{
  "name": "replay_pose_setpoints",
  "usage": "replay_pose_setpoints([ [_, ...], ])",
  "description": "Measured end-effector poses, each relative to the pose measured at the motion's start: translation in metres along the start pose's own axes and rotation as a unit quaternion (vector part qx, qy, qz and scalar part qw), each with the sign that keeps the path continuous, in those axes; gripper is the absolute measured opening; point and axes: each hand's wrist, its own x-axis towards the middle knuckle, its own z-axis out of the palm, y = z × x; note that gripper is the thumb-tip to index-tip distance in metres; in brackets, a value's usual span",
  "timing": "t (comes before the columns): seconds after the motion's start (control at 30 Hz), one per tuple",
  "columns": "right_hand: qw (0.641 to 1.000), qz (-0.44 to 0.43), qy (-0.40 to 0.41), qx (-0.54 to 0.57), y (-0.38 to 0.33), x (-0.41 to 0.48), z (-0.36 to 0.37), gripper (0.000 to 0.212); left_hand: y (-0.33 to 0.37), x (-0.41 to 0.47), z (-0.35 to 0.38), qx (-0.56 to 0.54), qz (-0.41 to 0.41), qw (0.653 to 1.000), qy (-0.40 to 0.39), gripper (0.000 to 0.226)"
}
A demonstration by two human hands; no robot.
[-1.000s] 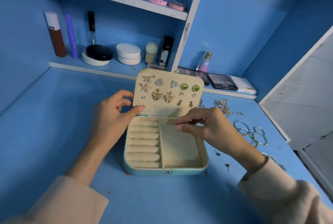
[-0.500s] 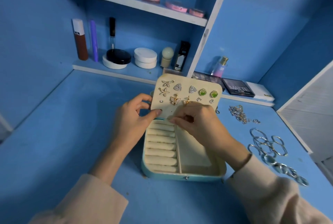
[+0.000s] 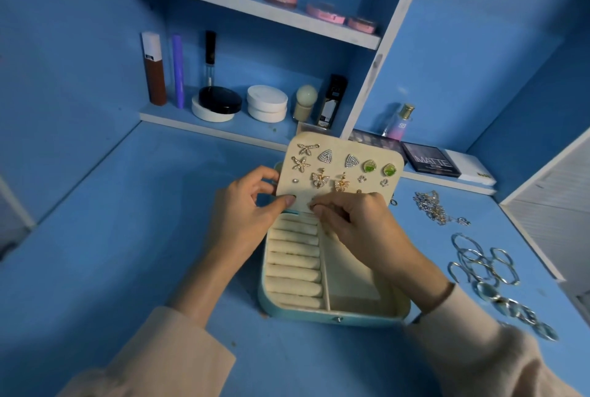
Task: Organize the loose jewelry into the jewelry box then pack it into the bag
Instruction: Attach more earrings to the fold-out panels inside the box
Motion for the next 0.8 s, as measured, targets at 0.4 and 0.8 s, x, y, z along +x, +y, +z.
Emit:
replay_pose_setpoints([
  [0.4,0.997,0.071,0.009,0.031,-0.002,0.003,0.002,0.011,0.003,-0.001,-0.001,0.005,0.003,1.0,-0.002,0.019],
  [0.8,0.987,0.085,0.104,-0.091,-0.013,-0.003,0.012,0.02,0.005,-0.002,-0.002,0.015,0.009,1.0,0.001,0.018],
])
